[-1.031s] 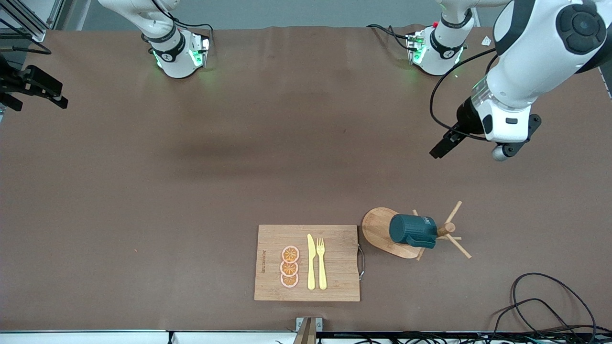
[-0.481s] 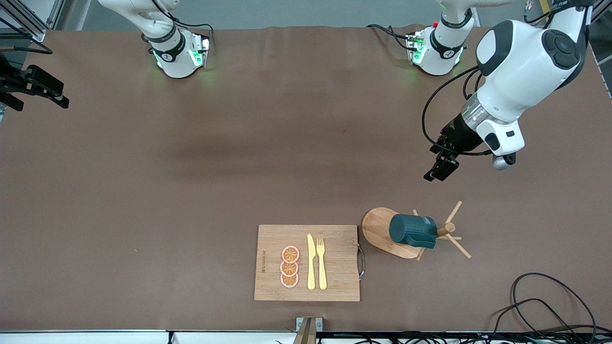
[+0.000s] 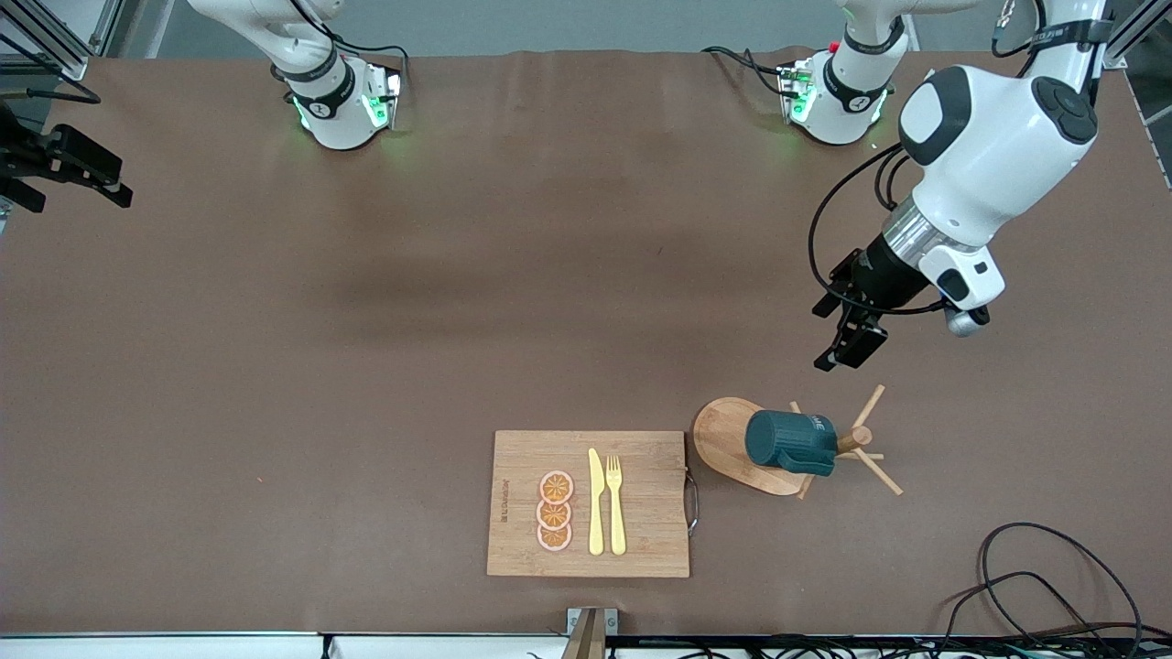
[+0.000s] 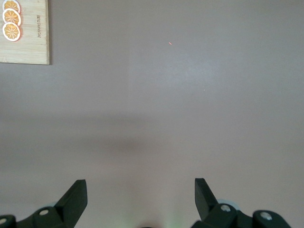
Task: Transfer cup from left to right arm and place
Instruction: 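Lower the open left gripper around the teal mug's body, then close the left gripper on the teal mug, then lift the mug off the stand and carry it toward the table middle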
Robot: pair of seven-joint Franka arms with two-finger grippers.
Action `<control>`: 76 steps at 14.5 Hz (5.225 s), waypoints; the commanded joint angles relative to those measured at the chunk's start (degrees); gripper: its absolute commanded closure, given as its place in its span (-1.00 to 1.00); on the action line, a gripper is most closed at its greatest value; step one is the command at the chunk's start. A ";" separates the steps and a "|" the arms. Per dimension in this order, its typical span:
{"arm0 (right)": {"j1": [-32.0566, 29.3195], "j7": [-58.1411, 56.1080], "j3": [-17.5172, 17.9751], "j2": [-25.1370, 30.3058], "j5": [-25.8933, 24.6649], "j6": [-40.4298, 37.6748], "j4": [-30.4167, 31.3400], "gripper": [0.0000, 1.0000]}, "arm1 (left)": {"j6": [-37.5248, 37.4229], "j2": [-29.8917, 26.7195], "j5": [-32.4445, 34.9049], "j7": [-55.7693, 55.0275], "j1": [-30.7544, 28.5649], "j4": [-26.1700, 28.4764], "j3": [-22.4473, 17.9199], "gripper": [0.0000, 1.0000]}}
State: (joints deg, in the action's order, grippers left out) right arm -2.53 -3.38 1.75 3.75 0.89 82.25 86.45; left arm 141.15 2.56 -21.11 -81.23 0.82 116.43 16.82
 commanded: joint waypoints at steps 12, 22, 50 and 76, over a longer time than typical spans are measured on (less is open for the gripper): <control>-0.72 -0.75 0.36 -0.23 0.17 -0.69 -0.85 -1.00 | 17.21 12.37 -11.14 -6.49 1.20 -3.75 0.50 -1.00; -0.72 -0.75 0.36 -0.23 0.43 -0.60 -0.85 -1.00 | 22.58 18.53 -10.35 -5.70 2.52 -7.35 0.50 -1.00; -0.98 -0.67 0.10 -0.23 0.43 -0.69 -0.85 -1.00 | 23.38 17.39 -9.12 -3.67 12.08 -10.69 0.32 -0.42; -2.30 -0.67 0.10 -0.32 0.52 -1.57 -0.58 -1.00 | -4.73 51.83 49.89 -21.57 83.02 -38.64 -51.97 -0.29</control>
State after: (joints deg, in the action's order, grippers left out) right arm -3.69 -3.47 1.25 3.70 0.93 81.38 86.45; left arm 139.34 50.97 21.65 -98.30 82.09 80.24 -33.20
